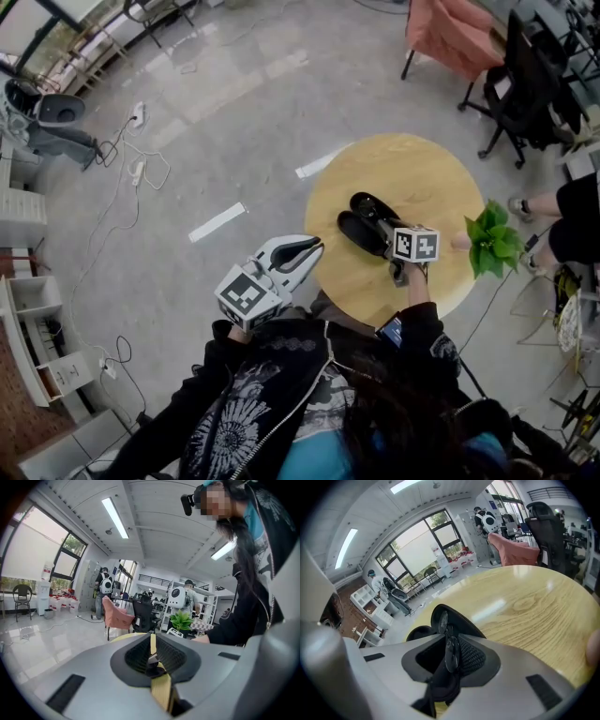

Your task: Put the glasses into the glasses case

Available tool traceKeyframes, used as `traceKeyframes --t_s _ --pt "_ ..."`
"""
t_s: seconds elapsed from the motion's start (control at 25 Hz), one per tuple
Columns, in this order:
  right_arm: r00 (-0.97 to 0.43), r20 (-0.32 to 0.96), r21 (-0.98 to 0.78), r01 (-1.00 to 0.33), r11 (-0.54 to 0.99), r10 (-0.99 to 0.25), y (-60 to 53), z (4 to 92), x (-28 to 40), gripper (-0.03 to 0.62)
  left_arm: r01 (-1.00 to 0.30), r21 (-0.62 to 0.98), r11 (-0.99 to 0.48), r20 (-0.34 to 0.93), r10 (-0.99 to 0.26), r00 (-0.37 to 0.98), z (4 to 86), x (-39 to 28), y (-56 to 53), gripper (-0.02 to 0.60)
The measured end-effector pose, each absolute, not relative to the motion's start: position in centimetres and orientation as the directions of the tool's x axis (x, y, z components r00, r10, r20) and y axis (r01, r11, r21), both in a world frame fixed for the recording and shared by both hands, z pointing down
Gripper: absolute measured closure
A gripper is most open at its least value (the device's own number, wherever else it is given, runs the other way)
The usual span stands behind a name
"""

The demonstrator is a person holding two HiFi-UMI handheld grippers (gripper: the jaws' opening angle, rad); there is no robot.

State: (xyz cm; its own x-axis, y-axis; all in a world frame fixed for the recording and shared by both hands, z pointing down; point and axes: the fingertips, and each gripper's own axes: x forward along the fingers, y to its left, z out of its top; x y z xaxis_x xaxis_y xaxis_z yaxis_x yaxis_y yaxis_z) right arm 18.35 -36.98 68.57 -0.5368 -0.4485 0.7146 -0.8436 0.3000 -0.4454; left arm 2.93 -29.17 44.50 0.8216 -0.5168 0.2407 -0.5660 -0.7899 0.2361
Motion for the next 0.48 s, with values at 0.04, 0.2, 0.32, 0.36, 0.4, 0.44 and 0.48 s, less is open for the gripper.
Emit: traceKeyframes --t_s 0.04,0.2,0.32,0.36,0.4,0.44,0.48 --pt "-0.543 0.711 -0.449 -0.84 0.305 -0.447 -37.0 68.5 18.2 0.506 -0.566 0.237 -0.79 0.241 -0.517 0.822 44.5 3.0 -29.2 0.543" --pt "-0.539 0.722 -0.423 -0.84 0.34 -0.433 -36.8 68.3 17.9 0.437 -0.556 0.242 -0.795 0.24 -0.506 0.828 44.3 3.4 -29.4 0.543" --pt "-0.53 0.729 -0.39 -0.842 0.373 -0.433 -36.7 67.7 18.0 0.433 -0.542 0.248 -0.803 0.238 -0.492 0.837 43.8 4.1 -29.4 0.543" --pt "-0.528 0.729 -0.382 -0.842 0.381 -0.436 -36.7 67.4 18.1 0.434 -0.544 0.244 -0.803 0.238 -0.495 0.836 43.9 4.1 -29.4 0.543" --pt "-0.525 0.729 -0.375 -0.843 0.386 -0.44 -36.6 67.2 18.2 0.433 -0.548 0.238 -0.802 0.238 -0.499 0.833 44.1 4.0 -29.4 0.543" --pt "-0.524 0.725 -0.37 -0.844 0.388 -0.446 -36.7 66.9 18.3 0.433 -0.551 0.232 -0.802 0.239 -0.502 0.831 44.3 3.9 -29.3 0.543" --pt "-0.524 0.72 -0.368 -0.844 0.39 -0.455 -36.7 66.7 18.4 0.433 -0.551 0.228 -0.803 0.24 -0.502 0.831 44.4 4.0 -29.3 0.543"
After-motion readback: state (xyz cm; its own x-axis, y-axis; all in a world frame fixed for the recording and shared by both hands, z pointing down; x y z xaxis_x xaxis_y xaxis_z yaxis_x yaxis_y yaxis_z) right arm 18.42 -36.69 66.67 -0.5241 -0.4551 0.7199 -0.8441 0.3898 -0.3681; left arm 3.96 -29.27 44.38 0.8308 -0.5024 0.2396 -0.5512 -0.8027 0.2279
